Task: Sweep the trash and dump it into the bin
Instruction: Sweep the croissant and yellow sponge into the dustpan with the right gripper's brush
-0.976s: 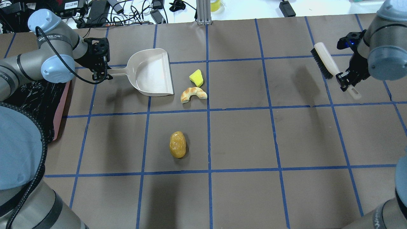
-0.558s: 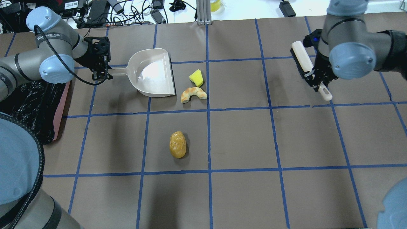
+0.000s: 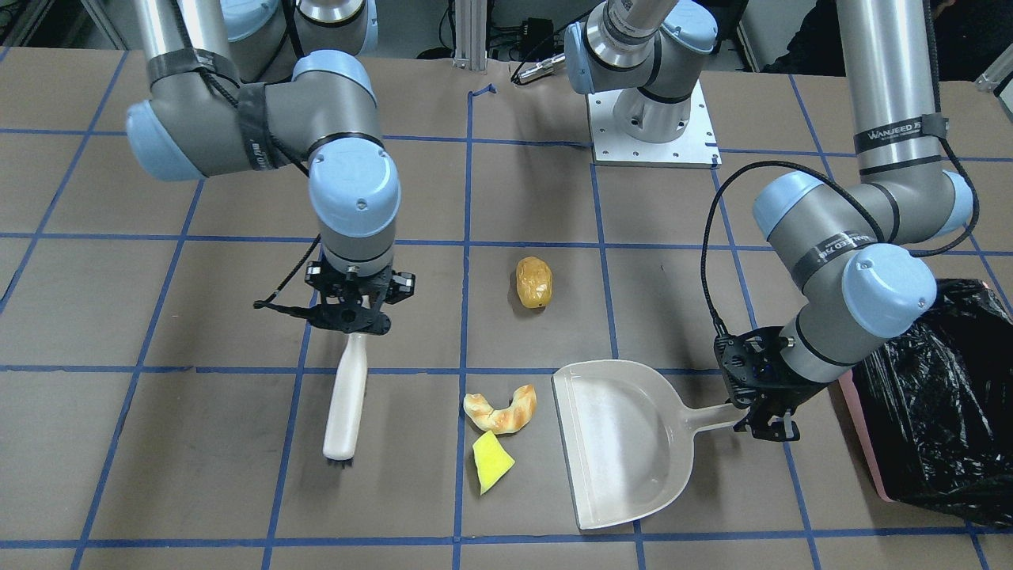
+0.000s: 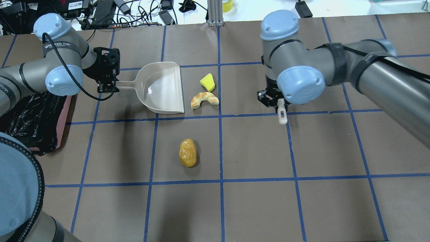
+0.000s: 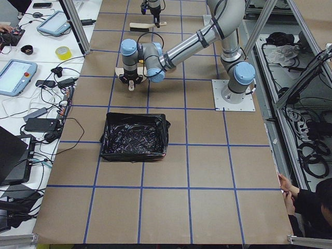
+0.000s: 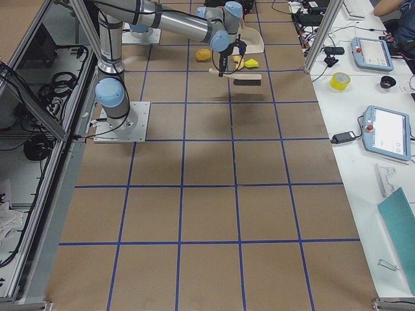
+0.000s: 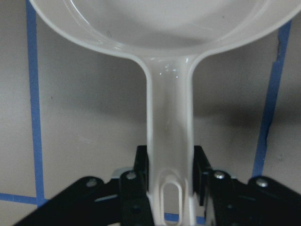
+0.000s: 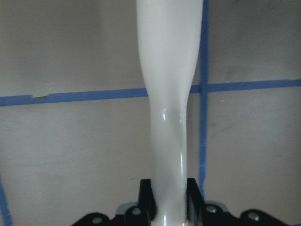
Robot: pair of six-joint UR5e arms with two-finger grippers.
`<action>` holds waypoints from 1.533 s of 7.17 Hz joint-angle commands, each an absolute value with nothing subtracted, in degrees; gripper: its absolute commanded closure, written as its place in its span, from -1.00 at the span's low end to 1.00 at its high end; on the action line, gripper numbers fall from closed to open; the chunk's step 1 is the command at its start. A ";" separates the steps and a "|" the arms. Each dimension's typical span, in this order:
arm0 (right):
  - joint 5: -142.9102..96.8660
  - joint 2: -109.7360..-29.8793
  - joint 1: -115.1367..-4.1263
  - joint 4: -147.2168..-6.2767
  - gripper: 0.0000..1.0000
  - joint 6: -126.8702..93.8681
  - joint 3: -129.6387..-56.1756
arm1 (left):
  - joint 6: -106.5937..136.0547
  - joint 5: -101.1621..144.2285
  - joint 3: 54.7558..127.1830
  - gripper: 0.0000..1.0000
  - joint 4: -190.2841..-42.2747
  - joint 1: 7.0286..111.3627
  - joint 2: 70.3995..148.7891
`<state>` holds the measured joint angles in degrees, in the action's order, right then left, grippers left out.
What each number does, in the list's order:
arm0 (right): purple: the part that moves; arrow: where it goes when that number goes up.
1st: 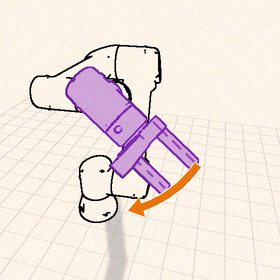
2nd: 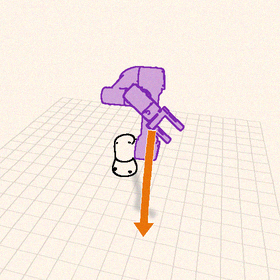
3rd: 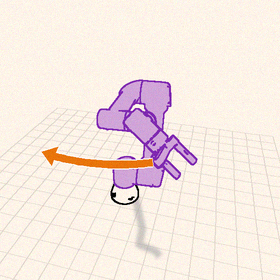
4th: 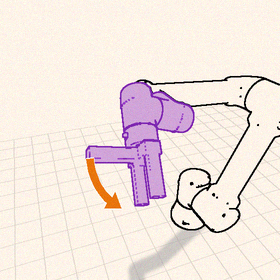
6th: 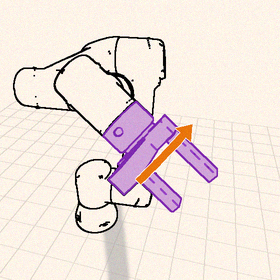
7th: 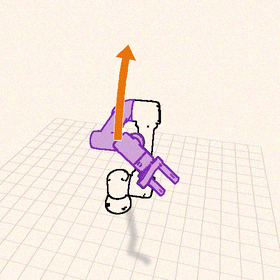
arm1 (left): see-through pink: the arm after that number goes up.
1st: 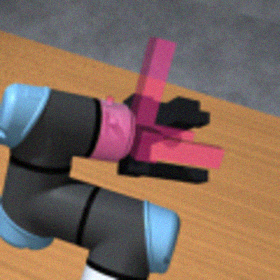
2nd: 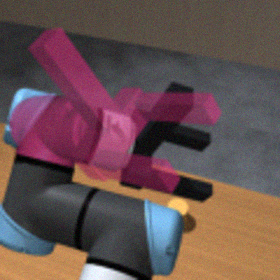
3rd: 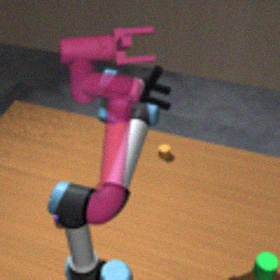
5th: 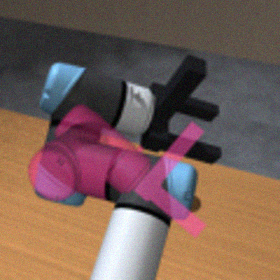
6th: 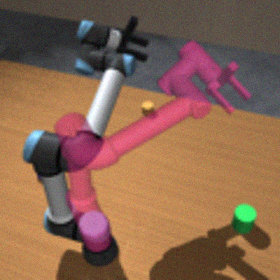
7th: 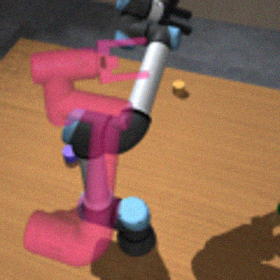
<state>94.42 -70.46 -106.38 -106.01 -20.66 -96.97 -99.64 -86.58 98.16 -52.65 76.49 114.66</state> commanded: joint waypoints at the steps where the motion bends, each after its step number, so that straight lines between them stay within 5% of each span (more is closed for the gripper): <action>1: 88.25 -64.97 -111.68 -105.03 0.70 -27.56 -92.57 | -99.58 -87.01 98.35 0.91 -52.65 76.81 114.52; 8: 78.69 -46.86 -122.78 -105.64 0.74 -31.73 -67.35 | -99.67 -87.01 98.44 0.90 -52.65 76.82 114.70; 11: 76.46 -48.24 -122.61 -101.64 0.73 -31.29 -66.53 | -99.75 -87.10 98.44 0.90 -52.65 76.82 114.61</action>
